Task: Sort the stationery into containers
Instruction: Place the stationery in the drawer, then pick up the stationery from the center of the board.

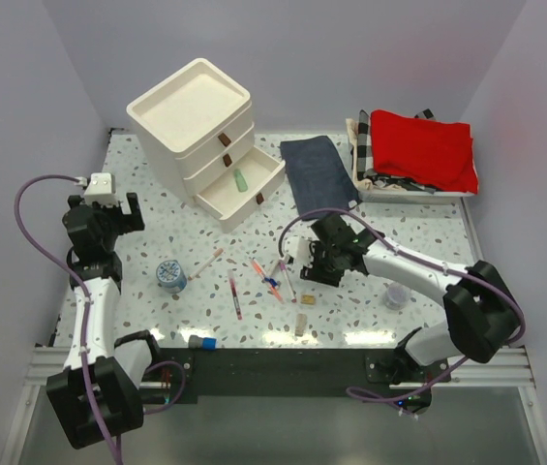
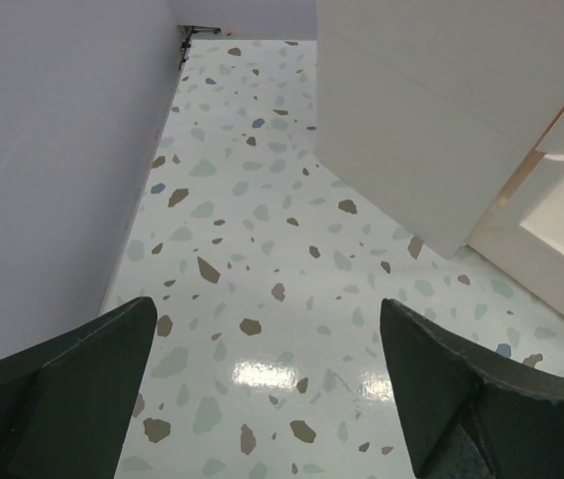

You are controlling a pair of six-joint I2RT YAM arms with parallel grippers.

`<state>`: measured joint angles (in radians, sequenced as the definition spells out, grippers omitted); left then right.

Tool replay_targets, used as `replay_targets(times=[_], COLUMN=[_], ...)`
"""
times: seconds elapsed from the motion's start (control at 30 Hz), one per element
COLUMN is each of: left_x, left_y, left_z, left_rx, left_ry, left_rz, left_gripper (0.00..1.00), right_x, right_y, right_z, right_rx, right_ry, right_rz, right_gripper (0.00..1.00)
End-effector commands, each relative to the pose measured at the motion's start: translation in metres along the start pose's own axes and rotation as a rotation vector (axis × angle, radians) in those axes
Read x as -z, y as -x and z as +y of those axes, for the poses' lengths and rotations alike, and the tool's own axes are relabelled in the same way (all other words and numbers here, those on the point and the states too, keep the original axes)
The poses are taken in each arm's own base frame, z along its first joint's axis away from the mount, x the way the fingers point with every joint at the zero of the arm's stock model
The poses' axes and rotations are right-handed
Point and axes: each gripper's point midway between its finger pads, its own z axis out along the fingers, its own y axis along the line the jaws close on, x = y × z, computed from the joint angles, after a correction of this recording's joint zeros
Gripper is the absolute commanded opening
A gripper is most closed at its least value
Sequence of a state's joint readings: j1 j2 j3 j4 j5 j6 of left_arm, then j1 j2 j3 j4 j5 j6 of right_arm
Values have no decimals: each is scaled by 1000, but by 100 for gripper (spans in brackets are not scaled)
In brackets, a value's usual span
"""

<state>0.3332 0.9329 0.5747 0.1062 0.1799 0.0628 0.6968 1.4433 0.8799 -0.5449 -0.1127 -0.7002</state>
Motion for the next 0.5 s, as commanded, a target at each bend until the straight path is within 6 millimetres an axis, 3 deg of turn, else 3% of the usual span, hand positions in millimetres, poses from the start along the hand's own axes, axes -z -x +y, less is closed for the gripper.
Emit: replay_targets(times=[0.0,0.47], left_x=[3,4], left_y=[17,6], left_z=[2,1], left_rx=[-13,-36], left_ry=[-1,-10], left_rz=[-49,-17], left_gripper=[99,99], right_x=[-3,-7], right_y=[12,40], right_z=[14,55], right_rx=[55,18], right_ry=[14,209], right_rz=[-64,-184], right_gripper=[51,56])
